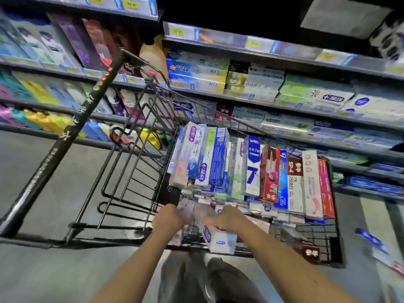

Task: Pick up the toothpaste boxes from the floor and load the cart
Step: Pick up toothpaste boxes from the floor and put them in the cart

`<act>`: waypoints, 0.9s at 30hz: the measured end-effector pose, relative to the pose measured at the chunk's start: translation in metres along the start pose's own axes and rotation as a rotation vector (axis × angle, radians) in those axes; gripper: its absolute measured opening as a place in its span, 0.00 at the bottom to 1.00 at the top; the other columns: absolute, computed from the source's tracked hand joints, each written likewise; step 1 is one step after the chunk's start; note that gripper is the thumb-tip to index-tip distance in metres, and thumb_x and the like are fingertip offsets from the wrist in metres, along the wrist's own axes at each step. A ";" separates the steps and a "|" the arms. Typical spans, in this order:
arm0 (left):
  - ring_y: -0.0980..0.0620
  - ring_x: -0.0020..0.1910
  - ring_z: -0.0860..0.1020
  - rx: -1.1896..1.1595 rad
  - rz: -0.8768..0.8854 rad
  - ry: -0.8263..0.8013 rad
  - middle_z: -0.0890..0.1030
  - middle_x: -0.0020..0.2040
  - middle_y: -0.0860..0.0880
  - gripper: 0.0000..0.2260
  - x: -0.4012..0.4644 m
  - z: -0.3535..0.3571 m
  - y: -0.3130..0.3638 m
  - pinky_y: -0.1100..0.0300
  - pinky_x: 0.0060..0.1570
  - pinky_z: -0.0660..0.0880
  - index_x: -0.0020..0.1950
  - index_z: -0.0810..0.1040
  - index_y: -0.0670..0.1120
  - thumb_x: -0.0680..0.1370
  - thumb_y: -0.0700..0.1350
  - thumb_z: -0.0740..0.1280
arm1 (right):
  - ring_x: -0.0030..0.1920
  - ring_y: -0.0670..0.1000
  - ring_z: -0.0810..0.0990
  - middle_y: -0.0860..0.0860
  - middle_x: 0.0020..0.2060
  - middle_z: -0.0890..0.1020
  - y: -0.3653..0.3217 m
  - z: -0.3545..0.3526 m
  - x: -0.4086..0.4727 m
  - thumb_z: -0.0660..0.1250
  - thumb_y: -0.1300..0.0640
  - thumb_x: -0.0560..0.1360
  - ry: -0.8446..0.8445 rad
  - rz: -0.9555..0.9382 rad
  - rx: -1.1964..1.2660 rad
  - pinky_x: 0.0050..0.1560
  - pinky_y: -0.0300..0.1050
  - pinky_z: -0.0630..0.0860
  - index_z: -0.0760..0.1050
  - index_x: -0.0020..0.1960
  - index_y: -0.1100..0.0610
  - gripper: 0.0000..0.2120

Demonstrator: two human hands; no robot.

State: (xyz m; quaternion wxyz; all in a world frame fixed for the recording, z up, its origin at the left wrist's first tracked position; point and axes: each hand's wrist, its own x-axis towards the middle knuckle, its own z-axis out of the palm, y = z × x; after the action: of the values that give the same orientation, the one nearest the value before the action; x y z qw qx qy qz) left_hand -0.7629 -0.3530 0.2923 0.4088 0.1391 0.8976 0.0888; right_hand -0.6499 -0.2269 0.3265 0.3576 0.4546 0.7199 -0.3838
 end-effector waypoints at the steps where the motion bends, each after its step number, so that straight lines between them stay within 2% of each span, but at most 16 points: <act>1: 0.43 0.50 0.81 -0.021 0.015 -0.034 0.83 0.47 0.41 0.23 0.003 -0.001 -0.004 0.57 0.44 0.76 0.48 0.81 0.40 0.72 0.60 0.67 | 0.60 0.56 0.77 0.55 0.57 0.78 0.001 0.002 0.003 0.67 0.39 0.72 0.000 0.017 0.017 0.49 0.43 0.70 0.76 0.55 0.58 0.23; 3: 0.44 0.39 0.80 -0.090 0.030 -0.135 0.78 0.33 0.45 0.16 0.007 -0.002 -0.012 0.60 0.33 0.72 0.36 0.77 0.42 0.72 0.56 0.69 | 0.61 0.56 0.76 0.56 0.62 0.77 0.001 0.012 0.008 0.65 0.36 0.71 0.036 0.076 0.011 0.52 0.42 0.71 0.76 0.59 0.58 0.28; 4: 0.46 0.34 0.77 -0.147 0.034 -0.201 0.75 0.31 0.47 0.16 0.009 -0.001 -0.015 0.61 0.31 0.70 0.34 0.75 0.44 0.69 0.56 0.71 | 0.62 0.56 0.76 0.55 0.62 0.78 0.000 0.020 0.011 0.64 0.34 0.71 0.062 0.118 -0.005 0.55 0.43 0.73 0.75 0.61 0.58 0.31; 5: 0.49 0.34 0.76 -0.204 0.057 -0.255 0.75 0.33 0.48 0.17 0.011 0.000 -0.018 0.61 0.34 0.70 0.37 0.76 0.44 0.65 0.57 0.72 | 0.61 0.56 0.77 0.54 0.60 0.78 0.000 0.028 0.014 0.63 0.34 0.71 0.084 0.168 0.004 0.55 0.44 0.73 0.75 0.60 0.58 0.31; 7: 0.51 0.43 0.76 -0.261 0.110 -0.306 0.77 0.42 0.49 0.26 0.021 0.010 -0.025 0.60 0.46 0.74 0.45 0.79 0.48 0.53 0.61 0.71 | 0.57 0.55 0.80 0.53 0.56 0.81 0.000 0.039 0.019 0.63 0.36 0.71 0.143 0.242 0.095 0.48 0.43 0.74 0.77 0.54 0.58 0.26; 8: 0.51 0.47 0.77 -0.253 0.135 -0.335 0.77 0.45 0.48 0.25 0.027 0.016 -0.027 0.58 0.51 0.75 0.44 0.78 0.51 0.50 0.60 0.70 | 0.55 0.56 0.81 0.54 0.53 0.82 -0.001 0.043 0.022 0.64 0.37 0.71 0.174 0.264 0.153 0.44 0.41 0.73 0.76 0.51 0.59 0.25; 9: 0.49 0.50 0.78 -0.230 0.153 -0.378 0.79 0.48 0.47 0.22 0.031 0.021 -0.028 0.57 0.55 0.75 0.41 0.78 0.50 0.51 0.58 0.71 | 0.52 0.56 0.81 0.55 0.50 0.82 -0.002 0.047 0.027 0.65 0.38 0.70 0.199 0.285 0.206 0.41 0.41 0.71 0.76 0.51 0.60 0.25; 12: 0.48 0.52 0.80 -0.190 0.159 -0.462 0.82 0.53 0.43 0.21 0.038 0.028 -0.025 0.59 0.54 0.76 0.52 0.81 0.45 0.59 0.45 0.74 | 0.44 0.55 0.81 0.53 0.42 0.80 -0.008 0.062 0.041 0.65 0.39 0.70 0.240 0.312 0.268 0.39 0.41 0.72 0.77 0.51 0.60 0.24; 14: 0.50 0.47 0.79 -0.233 0.163 -0.453 0.82 0.50 0.42 0.18 0.043 0.027 -0.021 0.59 0.53 0.76 0.49 0.81 0.43 0.60 0.42 0.74 | 0.46 0.55 0.82 0.53 0.44 0.82 -0.011 0.074 0.054 0.66 0.40 0.70 0.263 0.318 0.254 0.41 0.42 0.74 0.79 0.51 0.59 0.23; 16: 0.51 0.47 0.78 -0.234 0.176 -0.454 0.82 0.51 0.43 0.15 0.050 0.026 -0.021 0.61 0.49 0.72 0.53 0.81 0.42 0.67 0.37 0.74 | 0.49 0.54 0.82 0.53 0.48 0.83 -0.010 0.081 0.062 0.68 0.40 0.69 0.278 0.335 0.255 0.41 0.42 0.74 0.79 0.54 0.57 0.23; 19: 0.50 0.53 0.80 -0.255 0.160 -0.446 0.82 0.54 0.47 0.18 0.062 0.032 -0.028 0.61 0.54 0.72 0.59 0.80 0.44 0.70 0.36 0.72 | 0.49 0.53 0.82 0.52 0.47 0.82 -0.005 0.084 0.073 0.69 0.41 0.70 0.259 0.364 0.286 0.40 0.40 0.73 0.78 0.55 0.57 0.22; 21: 0.50 0.53 0.79 -0.244 0.152 -0.440 0.82 0.55 0.48 0.16 0.066 0.037 -0.032 0.60 0.56 0.72 0.58 0.80 0.45 0.71 0.37 0.71 | 0.39 0.50 0.79 0.51 0.39 0.79 -0.001 0.086 0.084 0.69 0.46 0.71 0.219 0.363 0.382 0.35 0.38 0.71 0.77 0.48 0.59 0.16; 23: 0.52 0.49 0.78 -0.262 0.135 -0.430 0.83 0.53 0.48 0.11 0.072 0.041 -0.037 0.60 0.53 0.73 0.53 0.81 0.46 0.72 0.38 0.71 | 0.35 0.49 0.76 0.53 0.39 0.79 -0.001 0.087 0.090 0.70 0.52 0.72 0.178 0.334 0.461 0.32 0.39 0.69 0.75 0.43 0.59 0.10; 25: 0.52 0.46 0.77 -0.270 0.097 -0.417 0.82 0.49 0.48 0.08 0.072 0.039 -0.038 0.62 0.44 0.73 0.51 0.80 0.46 0.73 0.40 0.71 | 0.39 0.50 0.77 0.55 0.43 0.79 -0.002 0.089 0.093 0.70 0.55 0.73 0.166 0.280 0.497 0.36 0.40 0.69 0.76 0.45 0.60 0.08; 27: 0.51 0.48 0.78 -0.275 0.075 -0.391 0.82 0.51 0.47 0.10 0.071 0.036 -0.039 0.61 0.44 0.73 0.54 0.80 0.42 0.73 0.40 0.70 | 0.43 0.51 0.75 0.53 0.42 0.78 -0.006 0.086 0.087 0.68 0.56 0.74 0.163 0.212 0.546 0.40 0.39 0.69 0.78 0.47 0.59 0.07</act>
State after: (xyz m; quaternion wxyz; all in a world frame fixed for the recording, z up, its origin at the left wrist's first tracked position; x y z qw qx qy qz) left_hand -0.7875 -0.3656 0.2077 0.5864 0.1299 0.7749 0.1968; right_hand -0.6700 -0.2709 0.2141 0.2012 0.6360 0.5650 -0.4856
